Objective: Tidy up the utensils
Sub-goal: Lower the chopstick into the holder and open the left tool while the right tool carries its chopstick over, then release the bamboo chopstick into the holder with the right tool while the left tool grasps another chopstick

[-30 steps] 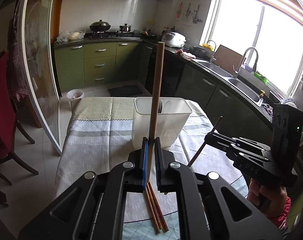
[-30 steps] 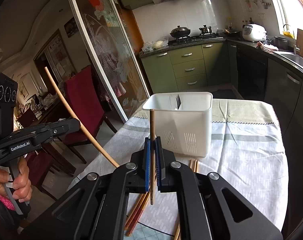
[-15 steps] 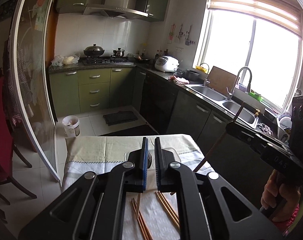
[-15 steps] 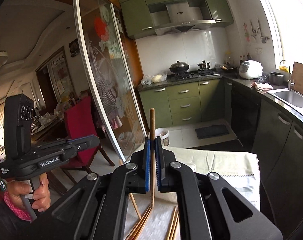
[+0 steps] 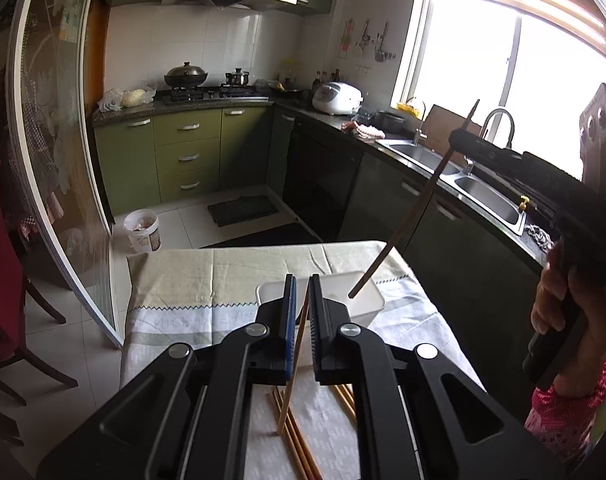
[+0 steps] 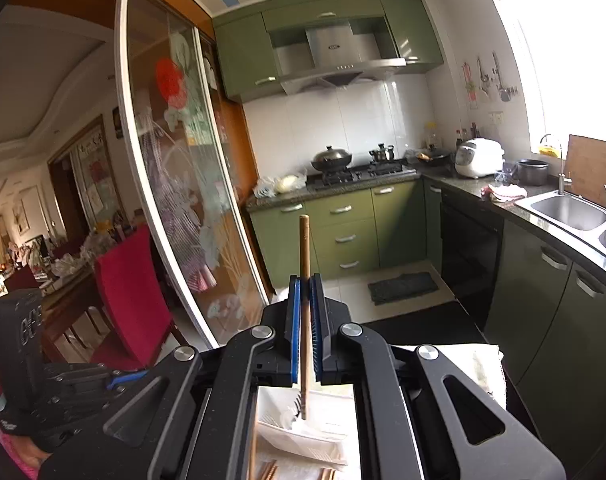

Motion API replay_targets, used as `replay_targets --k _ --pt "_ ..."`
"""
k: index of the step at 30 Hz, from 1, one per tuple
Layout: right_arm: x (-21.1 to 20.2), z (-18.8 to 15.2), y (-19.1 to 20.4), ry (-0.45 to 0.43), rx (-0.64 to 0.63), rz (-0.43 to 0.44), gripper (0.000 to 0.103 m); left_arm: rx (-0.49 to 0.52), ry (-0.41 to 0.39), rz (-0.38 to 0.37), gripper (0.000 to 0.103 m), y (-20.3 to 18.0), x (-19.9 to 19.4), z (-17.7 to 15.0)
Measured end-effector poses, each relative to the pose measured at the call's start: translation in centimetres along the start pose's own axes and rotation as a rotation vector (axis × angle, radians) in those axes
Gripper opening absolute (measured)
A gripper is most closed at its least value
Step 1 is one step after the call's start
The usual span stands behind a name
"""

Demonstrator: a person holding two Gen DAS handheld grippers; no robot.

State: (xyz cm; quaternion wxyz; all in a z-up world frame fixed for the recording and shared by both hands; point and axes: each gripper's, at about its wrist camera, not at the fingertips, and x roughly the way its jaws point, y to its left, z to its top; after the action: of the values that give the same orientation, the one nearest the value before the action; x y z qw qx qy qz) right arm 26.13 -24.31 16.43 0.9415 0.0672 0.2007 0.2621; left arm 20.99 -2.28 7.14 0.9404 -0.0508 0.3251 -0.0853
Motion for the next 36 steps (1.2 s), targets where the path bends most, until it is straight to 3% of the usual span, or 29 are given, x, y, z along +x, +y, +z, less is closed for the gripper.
replay_targets --k 5,7,8,11,14,17,24,26,30,32,36 --pt "4.7 -2.6 -0.5 0.125 -0.029 -0.038 0.006 0.069 0.052 -0.012 0.022 0.3 3.1 -4.8" --pt "6.0 -4.0 -0.8 0.156 -0.032 -0.047 0.006 0.101 0.075 -0.012 0.042 0.3 4.7 -6.9" --pt "6.5 -4.5 -0.9 0.168 -0.031 -0.048 0.006 0.103 0.080 -0.013 0.046 0.5 5.3 -7.7" --pt "7.4 -5.9 -1.3 0.189 -0.028 -0.048 0.007 0.117 0.066 0.006 0.046 0.9 6.7 -9.0" --pt "7.4 -6.9 -1.1 0.193 -0.042 -0.038 0.014 0.143 0.045 0.030 0.046 0.8 7.6 -9.0" --pt "6.7 -7.2 -0.9 0.177 -0.060 -0.036 0.015 0.161 0.033 0.022 0.046 0.6 8.3 -8.5" --pt "3.5 -8.5 -0.7 0.146 -0.073 -0.002 0.015 0.161 0.072 0.018 0.045 0.1 9.8 -8.1" --pt "2.9 -8.9 -0.9 0.147 -0.067 0.004 0.015 0.167 0.096 0.024 0.038 -0.1 10.5 -8.1" --pt "1.7 -9.2 -1.9 0.139 -0.041 0.006 0.015 0.186 0.139 0.005 0.036 -1.0 12.0 -8.7" --pt "1.0 -9.5 -2.4 0.135 -0.024 0.007 0.015 0.201 0.155 0.001 0.023 -1.5 12.5 -9.0" --pt "-0.6 -10.2 -3.5 0.127 -0.008 0.015 0.015 0.198 0.167 0.008 0.009 -1.6 13.1 -9.2"
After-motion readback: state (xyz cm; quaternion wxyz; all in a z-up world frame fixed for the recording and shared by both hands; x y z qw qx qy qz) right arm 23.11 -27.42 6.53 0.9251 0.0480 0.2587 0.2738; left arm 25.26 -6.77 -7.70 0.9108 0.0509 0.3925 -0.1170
